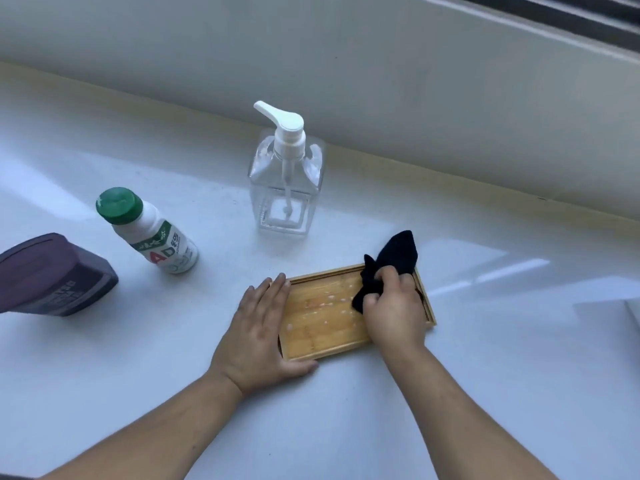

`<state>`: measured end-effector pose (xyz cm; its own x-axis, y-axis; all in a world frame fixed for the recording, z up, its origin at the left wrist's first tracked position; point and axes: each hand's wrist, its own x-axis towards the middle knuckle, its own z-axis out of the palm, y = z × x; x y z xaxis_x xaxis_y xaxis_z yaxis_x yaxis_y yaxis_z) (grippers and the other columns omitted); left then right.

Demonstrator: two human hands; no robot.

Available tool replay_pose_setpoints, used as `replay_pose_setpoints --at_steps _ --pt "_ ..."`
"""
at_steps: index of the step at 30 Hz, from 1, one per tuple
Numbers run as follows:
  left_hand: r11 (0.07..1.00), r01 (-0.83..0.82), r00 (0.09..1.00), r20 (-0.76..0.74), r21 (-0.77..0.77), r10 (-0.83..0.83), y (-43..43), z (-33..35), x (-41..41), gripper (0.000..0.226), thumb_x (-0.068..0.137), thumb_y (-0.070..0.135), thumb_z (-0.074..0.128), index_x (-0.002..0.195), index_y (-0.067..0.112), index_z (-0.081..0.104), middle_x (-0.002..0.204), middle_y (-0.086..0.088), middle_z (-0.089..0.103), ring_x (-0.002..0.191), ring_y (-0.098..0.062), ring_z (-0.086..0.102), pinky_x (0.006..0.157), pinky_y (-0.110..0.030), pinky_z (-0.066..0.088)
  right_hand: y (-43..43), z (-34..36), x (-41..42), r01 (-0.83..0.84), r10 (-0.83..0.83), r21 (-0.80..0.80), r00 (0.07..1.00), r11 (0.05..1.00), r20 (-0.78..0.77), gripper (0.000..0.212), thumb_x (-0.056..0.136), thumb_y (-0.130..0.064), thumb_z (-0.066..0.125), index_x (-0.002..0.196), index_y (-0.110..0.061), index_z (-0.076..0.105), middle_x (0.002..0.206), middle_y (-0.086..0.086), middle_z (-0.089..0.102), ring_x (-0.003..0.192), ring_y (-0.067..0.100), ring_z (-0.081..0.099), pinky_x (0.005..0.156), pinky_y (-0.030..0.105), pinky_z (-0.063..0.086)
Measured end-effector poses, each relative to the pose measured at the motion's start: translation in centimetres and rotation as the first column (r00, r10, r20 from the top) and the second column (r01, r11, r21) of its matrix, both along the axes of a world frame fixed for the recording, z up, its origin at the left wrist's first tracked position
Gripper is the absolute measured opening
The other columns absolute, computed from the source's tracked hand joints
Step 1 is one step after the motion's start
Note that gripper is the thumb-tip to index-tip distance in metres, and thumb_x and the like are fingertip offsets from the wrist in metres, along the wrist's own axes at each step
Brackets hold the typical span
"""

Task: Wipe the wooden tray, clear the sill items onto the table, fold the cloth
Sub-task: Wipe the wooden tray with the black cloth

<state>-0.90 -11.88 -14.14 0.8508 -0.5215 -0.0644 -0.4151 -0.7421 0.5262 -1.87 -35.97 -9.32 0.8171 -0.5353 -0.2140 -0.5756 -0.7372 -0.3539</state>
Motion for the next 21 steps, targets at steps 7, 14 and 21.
replay_pose_setpoints --at_steps 7,14,21 --pt "0.999 -0.033 0.998 0.043 -0.035 0.034 -0.2 -0.5 -0.2 0.123 0.067 0.073 0.073 0.16 0.002 0.034 0.168 -0.008 0.029 0.157 -0.029 0.025 0.129 -0.045 0.012 6.0 0.0 -2.7 -0.551 0.555 0.198 0.831 0.81 0.043 0.035 0.078 -0.015 0.061 0.111 -0.022 0.067 0.106 0.007 0.061 0.095 0.032 0.059 0.074 0.037 0.05" --pt "1.0 -0.006 1.0 0.017 0.001 0.006 -0.1 -0.6 -0.1 0.137 0.06 0.087 0.075 0.16 0.004 0.032 0.17 -0.006 0.028 0.158 -0.026 0.024 0.128 -0.054 0.018 -5.3 1.2 -0.7 -0.075 0.078 0.033 0.993 0.997 -0.086 0.031 0.085 -0.014 0.064 0.114 -0.021 0.066 0.116 0.008 0.063 0.098 0.033 0.065 0.082 0.041 0.056" --pt "0.997 -0.038 0.999 0.024 -0.064 0.039 -0.1 -0.9 -0.1 0.104 0.077 0.056 0.064 0.16 0.002 0.031 0.17 -0.009 0.026 0.157 -0.03 0.027 0.129 -0.041 0.01 9.6 -0.6 -0.7 -0.443 0.466 0.295 0.885 0.847 -0.008 0.029 0.085 -0.016 0.061 0.114 -0.018 0.066 0.116 0.008 0.063 0.103 0.032 0.065 0.083 0.04 0.054"
